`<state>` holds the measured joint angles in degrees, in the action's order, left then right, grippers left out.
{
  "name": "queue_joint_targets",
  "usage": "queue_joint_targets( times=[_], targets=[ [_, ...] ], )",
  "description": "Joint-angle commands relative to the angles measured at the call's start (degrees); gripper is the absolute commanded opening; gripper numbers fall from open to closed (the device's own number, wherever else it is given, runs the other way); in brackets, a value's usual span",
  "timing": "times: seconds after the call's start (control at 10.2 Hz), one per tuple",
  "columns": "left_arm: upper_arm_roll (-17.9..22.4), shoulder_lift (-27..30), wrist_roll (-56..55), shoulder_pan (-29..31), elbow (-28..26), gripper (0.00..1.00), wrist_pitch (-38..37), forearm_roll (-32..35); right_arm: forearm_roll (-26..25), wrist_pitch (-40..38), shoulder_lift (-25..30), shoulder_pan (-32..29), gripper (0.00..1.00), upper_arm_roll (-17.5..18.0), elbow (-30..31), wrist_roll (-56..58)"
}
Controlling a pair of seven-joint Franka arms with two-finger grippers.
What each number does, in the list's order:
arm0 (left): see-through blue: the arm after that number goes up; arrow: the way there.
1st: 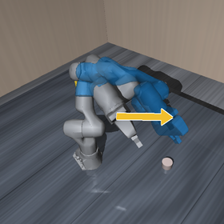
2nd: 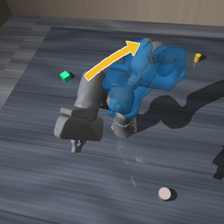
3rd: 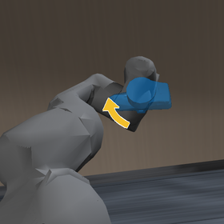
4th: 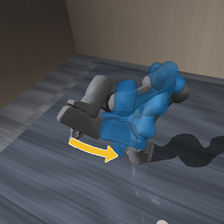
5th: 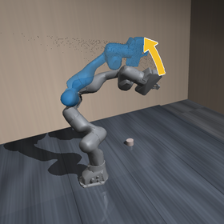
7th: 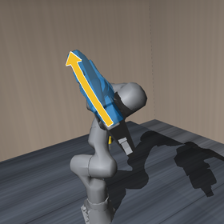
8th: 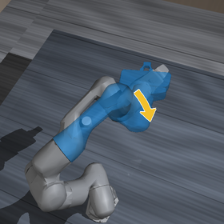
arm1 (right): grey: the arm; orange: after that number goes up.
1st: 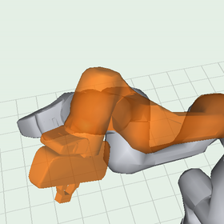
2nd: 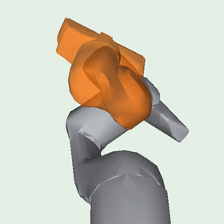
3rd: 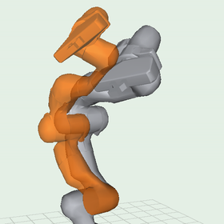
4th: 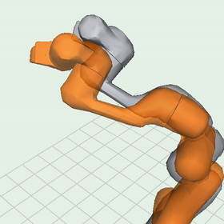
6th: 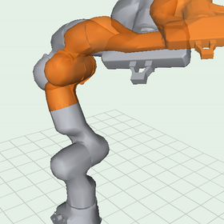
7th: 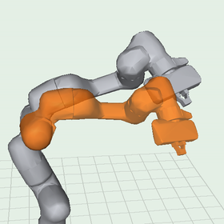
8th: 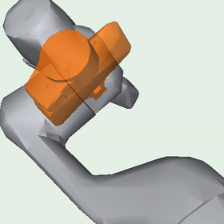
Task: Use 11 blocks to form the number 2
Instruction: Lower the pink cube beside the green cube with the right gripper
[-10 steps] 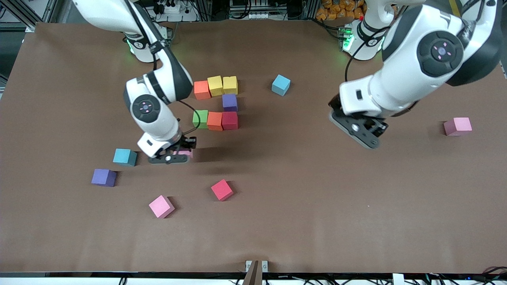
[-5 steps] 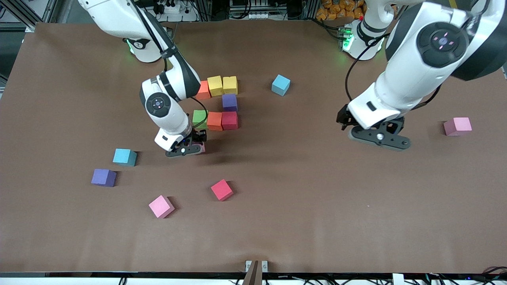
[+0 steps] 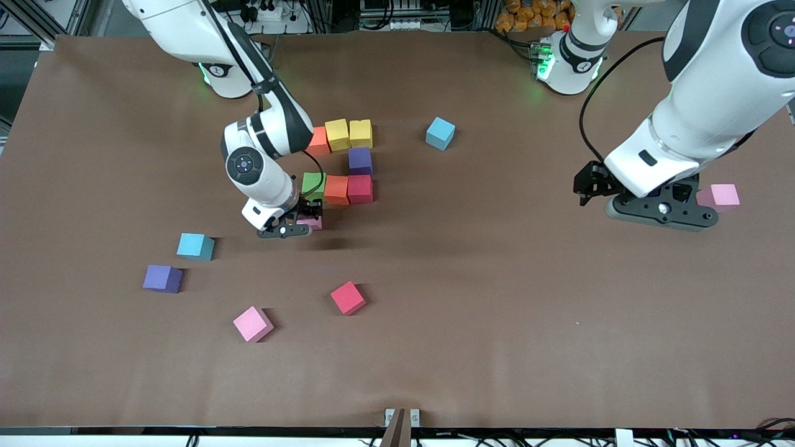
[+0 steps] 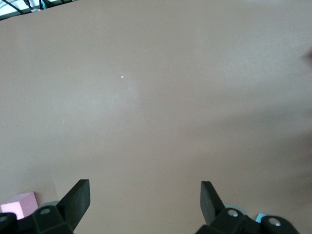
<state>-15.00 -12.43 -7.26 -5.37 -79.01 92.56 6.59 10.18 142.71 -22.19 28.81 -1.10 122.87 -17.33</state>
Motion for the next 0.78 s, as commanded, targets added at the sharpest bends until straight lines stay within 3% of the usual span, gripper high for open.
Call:
queue_joint_targets(
  times=[0.0,0.2,0.68],
  targets=[
    [0.41,1.8,1.01,3.15,-0.27,1.0,-1.94,0.27,1.24,1.25,1.71,1.94,0.0,-0.13,2.29,-2.44],
    [1.72,2.41,0.76,4.75,-0.79,1.0,-1.94,-5.92,1.24,2.57,1.71,2.39,0.0,-0.13,3.08,-2.88],
    [2.52,4.26,-1.0,4.14,-2.9,1.0,-5.02,-6.5,0.98,2.57,1.89,3.62,0.0,-0.31,4.04,-5.52]
  ],
)
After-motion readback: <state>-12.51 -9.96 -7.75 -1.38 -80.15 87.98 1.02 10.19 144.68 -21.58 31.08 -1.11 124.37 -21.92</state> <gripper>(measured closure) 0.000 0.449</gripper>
